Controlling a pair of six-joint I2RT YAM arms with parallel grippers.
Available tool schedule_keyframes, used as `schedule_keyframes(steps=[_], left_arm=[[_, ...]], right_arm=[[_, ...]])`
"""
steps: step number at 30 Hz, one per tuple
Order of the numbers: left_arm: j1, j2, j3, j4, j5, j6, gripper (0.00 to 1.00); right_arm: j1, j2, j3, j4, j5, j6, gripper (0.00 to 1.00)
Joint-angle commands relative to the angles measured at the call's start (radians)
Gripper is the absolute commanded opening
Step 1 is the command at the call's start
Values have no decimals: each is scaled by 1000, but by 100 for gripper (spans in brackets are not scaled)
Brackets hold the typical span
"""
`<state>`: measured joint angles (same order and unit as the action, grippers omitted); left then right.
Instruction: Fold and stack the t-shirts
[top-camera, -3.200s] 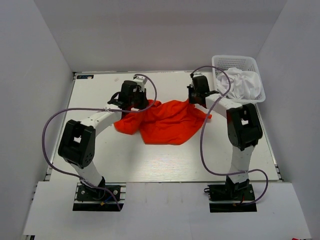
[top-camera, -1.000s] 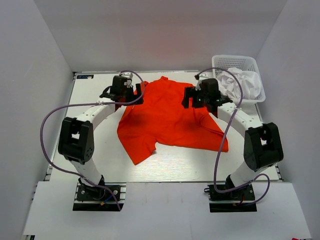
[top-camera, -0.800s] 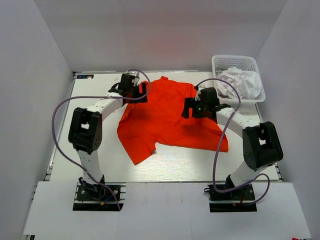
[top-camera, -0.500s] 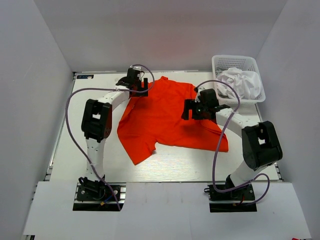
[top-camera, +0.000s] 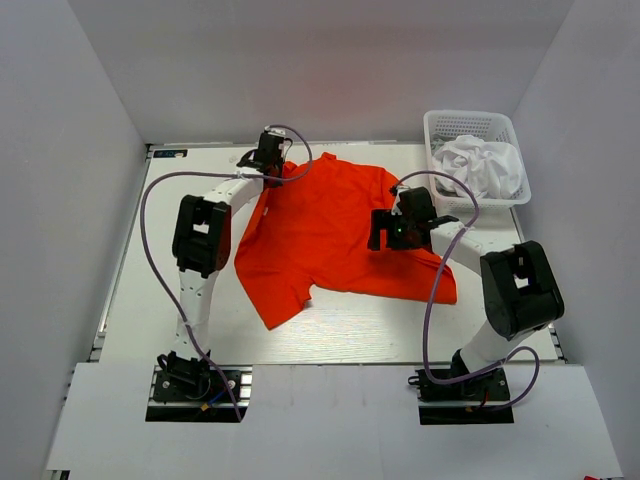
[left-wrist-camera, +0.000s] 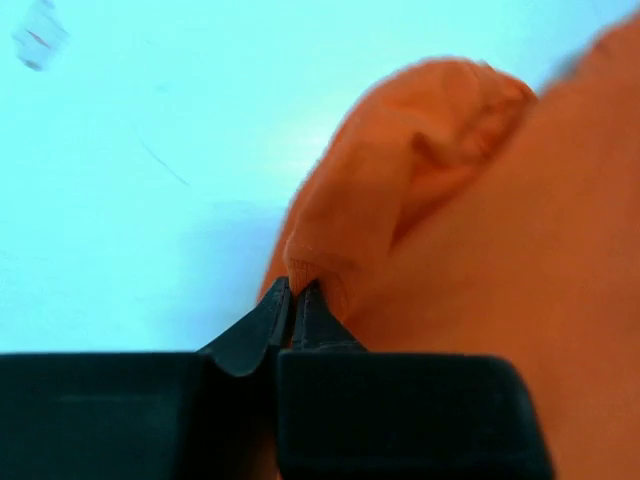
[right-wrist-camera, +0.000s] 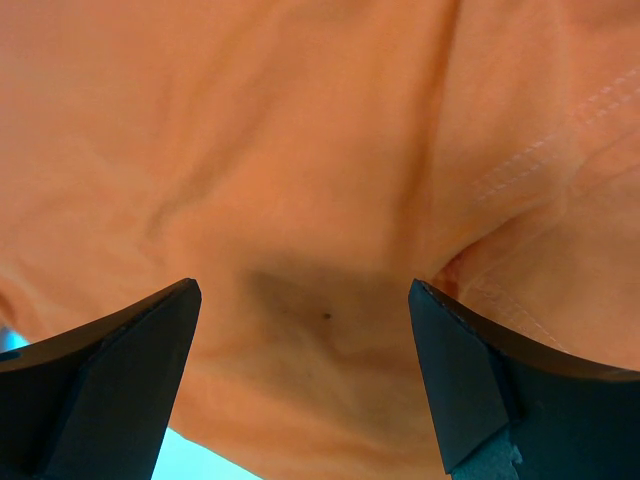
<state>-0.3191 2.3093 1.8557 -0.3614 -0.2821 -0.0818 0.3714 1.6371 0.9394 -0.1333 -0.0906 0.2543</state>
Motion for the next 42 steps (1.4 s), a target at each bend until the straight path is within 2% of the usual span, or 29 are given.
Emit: schedule_keyframes(steps=[1, 2, 5, 7, 8, 9, 10, 11, 12, 18, 21, 22, 24, 25, 27, 32, 37, 39, 40, 42], left_arm=[[26, 1, 54, 28, -120, 46, 5], [26, 1, 65, 41, -120, 63, 5], [49, 31, 100, 53, -109, 103, 14], [63, 71, 160, 38, -156, 88, 14], [78, 82, 187, 29, -169, 77, 23], [78, 82, 188, 29, -155, 77, 38], [92, 82, 188, 29, -155, 77, 60], [101, 82, 197, 29, -155, 77, 76], [101, 82, 197, 29, -155, 68, 100], [135, 47, 264, -105, -91, -111, 100], [117, -88, 133, -52, -52, -191, 100], [108, -132, 17, -15, -31, -200, 100], [95, -270, -120, 136, 105, -223, 100], [95, -333, -236, 182, 227, -255, 100], [85, -365, -318, 249, 311, -283, 100], [48, -375, -492, 254, 452, -346, 100], [26, -424, -685, 176, 371, -398, 100], [17, -514, -775, 164, 331, -421, 100], [17, -549, -870, 164, 273, -438, 100], [26, -609, -958, 93, 192, -467, 100]], right_arm=[[0, 9, 19, -25, 49, -13, 90], [-2, 9, 19, -28, 52, -16, 90], [0, 21, 35, -38, 54, -24, 90], [0, 33, 48, -52, 66, -24, 90], [-2, 35, 55, -58, 72, -27, 90], [1, 41, 65, -63, 77, -30, 90], [-2, 40, 73, -69, 75, -32, 90], [-2, 38, 82, -72, 77, -35, 90], [0, 40, 84, -78, 74, -38, 90], [3, 6, 102, -80, 62, -47, 90], [4, -3, 96, -63, 34, -47, 90], [4, -3, 93, -65, 26, -44, 90], [3, -8, 90, -58, 22, -36, 90], [4, -13, 87, -58, 14, -33, 90], [4, -14, 87, -57, 6, -33, 90], [3, -40, 67, -55, -18, -12, 90], [4, -46, 62, -66, -21, -26, 90], [8, -46, 67, -71, -20, -30, 90], [6, -48, 76, -71, -17, -27, 90], [9, -45, 94, -74, -31, -32, 90]])
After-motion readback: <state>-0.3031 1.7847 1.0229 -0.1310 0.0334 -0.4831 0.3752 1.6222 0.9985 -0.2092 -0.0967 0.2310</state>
